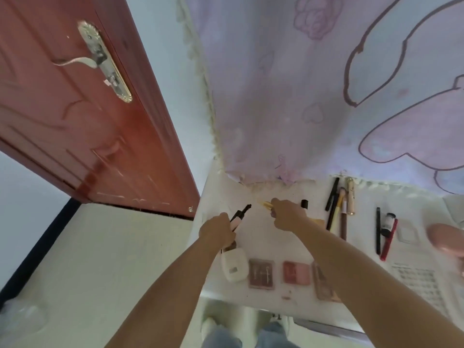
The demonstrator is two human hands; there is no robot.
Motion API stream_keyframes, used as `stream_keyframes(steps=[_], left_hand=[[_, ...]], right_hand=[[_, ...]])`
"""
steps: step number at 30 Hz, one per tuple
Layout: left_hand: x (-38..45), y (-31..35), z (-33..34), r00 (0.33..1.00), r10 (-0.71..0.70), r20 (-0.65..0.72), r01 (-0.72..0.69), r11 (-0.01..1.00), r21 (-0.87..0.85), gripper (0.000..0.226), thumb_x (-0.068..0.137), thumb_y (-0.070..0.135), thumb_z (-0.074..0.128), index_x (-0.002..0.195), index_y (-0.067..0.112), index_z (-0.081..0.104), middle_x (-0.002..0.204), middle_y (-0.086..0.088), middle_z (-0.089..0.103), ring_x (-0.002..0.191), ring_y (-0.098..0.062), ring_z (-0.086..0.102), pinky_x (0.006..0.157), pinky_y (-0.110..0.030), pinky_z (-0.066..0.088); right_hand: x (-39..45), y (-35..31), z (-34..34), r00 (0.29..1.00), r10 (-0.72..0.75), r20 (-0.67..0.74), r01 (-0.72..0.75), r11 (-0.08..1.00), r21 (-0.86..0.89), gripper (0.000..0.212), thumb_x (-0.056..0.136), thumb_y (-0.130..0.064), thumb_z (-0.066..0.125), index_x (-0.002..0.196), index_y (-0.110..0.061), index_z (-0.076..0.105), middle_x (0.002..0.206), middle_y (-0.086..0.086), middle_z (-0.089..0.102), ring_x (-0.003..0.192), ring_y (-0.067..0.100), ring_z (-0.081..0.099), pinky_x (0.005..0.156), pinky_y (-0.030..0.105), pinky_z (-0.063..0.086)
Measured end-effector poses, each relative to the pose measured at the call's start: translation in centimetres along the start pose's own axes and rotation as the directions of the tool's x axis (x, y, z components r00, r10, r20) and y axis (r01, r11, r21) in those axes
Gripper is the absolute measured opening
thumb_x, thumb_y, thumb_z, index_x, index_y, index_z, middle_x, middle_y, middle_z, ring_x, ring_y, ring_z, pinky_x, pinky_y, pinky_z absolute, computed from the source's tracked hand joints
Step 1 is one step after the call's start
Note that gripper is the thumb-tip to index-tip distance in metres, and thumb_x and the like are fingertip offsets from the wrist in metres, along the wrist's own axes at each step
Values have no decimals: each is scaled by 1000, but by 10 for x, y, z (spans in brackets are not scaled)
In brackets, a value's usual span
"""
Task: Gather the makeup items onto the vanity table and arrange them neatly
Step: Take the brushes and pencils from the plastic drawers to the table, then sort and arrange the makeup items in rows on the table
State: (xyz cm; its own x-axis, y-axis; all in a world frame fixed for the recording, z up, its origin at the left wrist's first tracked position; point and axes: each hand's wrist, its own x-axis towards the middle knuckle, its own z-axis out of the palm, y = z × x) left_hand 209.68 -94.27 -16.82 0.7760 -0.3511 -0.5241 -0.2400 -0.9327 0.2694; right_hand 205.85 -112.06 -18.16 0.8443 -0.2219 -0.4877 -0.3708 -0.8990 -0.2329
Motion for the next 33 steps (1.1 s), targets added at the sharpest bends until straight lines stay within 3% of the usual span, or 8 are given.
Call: stream_keyframes(steps=[7, 9, 14, 19, 22, 26, 29, 33], left_hand=[[69, 5, -1, 986, 108, 125, -78, 972, -220, 34, 85, 23, 55, 109, 1, 46, 91, -8, 53, 85, -26, 53, 67, -28, 36], [79, 12, 7, 979, 124, 164, -76, 960, -271, 34, 84, 22, 56, 109, 2, 45, 103, -12, 56, 91, -28, 55, 68, -29, 38], [92, 31, 19, 943, 199, 267, -60, 890, -452, 33, 86, 28, 56, 106, 8, 39, 90, -5, 50, 77, -20, 52, 49, -21, 36], [90, 23, 7, 874, 343, 345, -236, 919, -315, 59, 89, 21, 50, 140, 10, 23, 131, -12, 44, 117, -25, 46, 78, -22, 35], [84, 1, -9, 849, 410, 334, -368, 911, -184, 54, 90, 19, 47, 139, 10, 26, 135, -14, 42, 120, -26, 44, 89, -26, 37], [75, -39, -22, 861, 468, 199, -474, 880, -18, 48, 89, 25, 50, 131, 7, 36, 129, -15, 45, 117, -28, 46, 92, -32, 38], [62, -73, -19, 908, 393, 144, -405, 912, 61, 55, 83, 38, 58, 122, 4, 38, 121, -15, 49, 109, -30, 50, 81, -34, 41], [42, -104, 1, 938, 229, 260, -251, 966, 56, 69, 75, 51, 63, 119, 3, 42, 118, -12, 55, 108, -28, 54, 76, -32, 44]], right_hand=[[37, -7, 12, 962, 269, -44, -255, 945, 204, 21, 83, -5, 44, 103, -10, 39, 94, 12, 55, 86, 29, 55, 51, 26, 28], [37, -4, 16, 935, 349, -64, -322, 910, 261, 22, 83, -4, 45, 103, -10, 39, 87, 10, 50, 80, 28, 50, 48, 26, 29], [34, 9, 26, 881, 433, -188, -340, 859, 384, 43, 84, 1, 45, 126, -8, 37, 122, 16, 49, 101, 34, 53, 74, 34, 42], [5, 8, 33, 830, 451, -328, -267, 837, 478, 60, 84, 4, 40, 139, -17, 31, 106, 17, 51, 90, 28, 48, 78, 33, 40], [-16, -4, 36, 831, 460, -314, -323, 857, 400, 47, 82, 8, 43, 128, -1, 41, 135, 20, 40, 122, 32, 41, 98, 35, 36], [-41, -32, 52, 823, 424, -379, -278, 881, 383, 40, 84, 2, 50, 124, 3, 46, 141, 16, 36, 126, 28, 38, 92, 21, 29], [-52, -57, 70, 844, 419, -334, -259, 864, 431, 39, 87, -4, 49, 126, -1, 47, 132, 17, 46, 119, 29, 44, 97, 27, 31], [-54, -93, 94, 868, 358, -346, -191, 881, 432, 35, 89, 0, 41, 123, -2, 51, 129, 15, 51, 120, 29, 44, 96, 27, 29]])
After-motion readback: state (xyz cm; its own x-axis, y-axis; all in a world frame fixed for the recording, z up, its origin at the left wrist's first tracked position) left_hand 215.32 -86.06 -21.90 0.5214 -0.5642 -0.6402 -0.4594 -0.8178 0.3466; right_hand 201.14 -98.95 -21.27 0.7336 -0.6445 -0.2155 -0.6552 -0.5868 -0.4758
